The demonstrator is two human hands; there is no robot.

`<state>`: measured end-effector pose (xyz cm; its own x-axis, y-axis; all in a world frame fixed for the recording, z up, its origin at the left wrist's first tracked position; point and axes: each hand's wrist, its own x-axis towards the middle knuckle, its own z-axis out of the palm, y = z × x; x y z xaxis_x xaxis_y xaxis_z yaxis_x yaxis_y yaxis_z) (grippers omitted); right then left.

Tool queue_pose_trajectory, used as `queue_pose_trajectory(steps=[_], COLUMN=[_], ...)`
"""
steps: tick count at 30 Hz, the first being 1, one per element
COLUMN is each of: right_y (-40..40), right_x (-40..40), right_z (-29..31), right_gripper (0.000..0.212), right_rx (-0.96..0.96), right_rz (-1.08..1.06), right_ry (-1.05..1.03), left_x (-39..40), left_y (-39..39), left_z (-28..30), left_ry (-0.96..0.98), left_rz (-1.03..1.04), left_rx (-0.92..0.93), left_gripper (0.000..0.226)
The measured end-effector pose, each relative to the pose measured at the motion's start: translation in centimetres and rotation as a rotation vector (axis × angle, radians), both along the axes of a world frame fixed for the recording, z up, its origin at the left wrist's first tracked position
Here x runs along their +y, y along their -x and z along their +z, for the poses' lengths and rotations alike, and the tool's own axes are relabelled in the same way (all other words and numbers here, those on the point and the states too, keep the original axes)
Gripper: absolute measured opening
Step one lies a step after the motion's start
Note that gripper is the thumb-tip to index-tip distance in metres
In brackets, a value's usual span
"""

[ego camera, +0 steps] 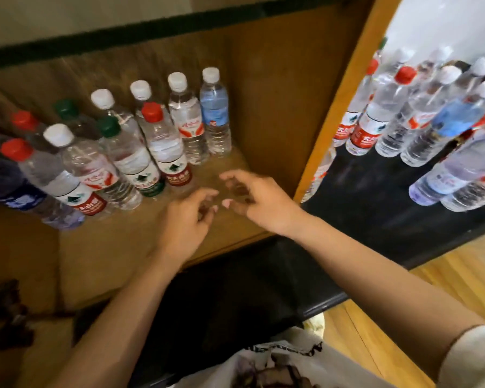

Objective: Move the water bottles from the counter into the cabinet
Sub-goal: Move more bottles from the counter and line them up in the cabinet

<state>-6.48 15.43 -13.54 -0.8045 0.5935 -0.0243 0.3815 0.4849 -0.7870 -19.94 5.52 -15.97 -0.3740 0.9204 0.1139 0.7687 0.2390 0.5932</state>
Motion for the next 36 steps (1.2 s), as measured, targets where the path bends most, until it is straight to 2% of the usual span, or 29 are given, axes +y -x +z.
queue_pose_trajectory(steps=[4,8,15,19,22,25,28,30,36], right_y=[-7.1,-14.6,-27.1,-33.2,-36.8,-39.0,-40.3,-40.8,-40.6], right_x=[0.5,2.2,6.3,9.1,11.4,13.9,16.6,18.2,21.2], right_z=[-1.6,-3.3,-5.8,-6.5,-6.4,-5.6,-4.6,-4.1,-4.1], right_gripper=[0.029,0.024,0.018,0.016,0.018,0.038,0.065,0.074,0.075], right_rx=[-0.011,-0.065,-0.118,-0.081,-0.005,0.135,0.21,0.221,0.203], right_rz=[-0.022,-0.132,-0.514,-0.799,-0.979,-1.086,-1.095,-1.031,-0.795], right_ry=[0.051,0.09,0.106,0.053,0.028,0.024,0.05,0.048,0.028], left_x=[0.5,2.2,8.6,14.1,18.8,23.4,27.1,28.9,31.0], left_y=[-5.5,-11.2,-20.4,-24.8,-28.1,-31.0,-33.1,-34.0,-35.4], left_z=[-2.3,-3.5,-4.5,-4.7,-4.5,-3.8,-2.7,-2.0,-1.3], left_ry=[0.089,0.165,0.273,0.206,0.137,0.063,-0.007,-0.037,-0.011], left_rz=[-0.087,-0.144,-0.23,-0.287,-0.313,-0.326,-0.371,-0.404,-0.59], left_rx=[-0.173,-0.291,-0.387,-0.517,-0.644,-0.737,-0.757,-0.767,-0.815], left_gripper=[0.02,0.031,0.024,0.023,0.045,0.064,0.068,0.065,0.047])
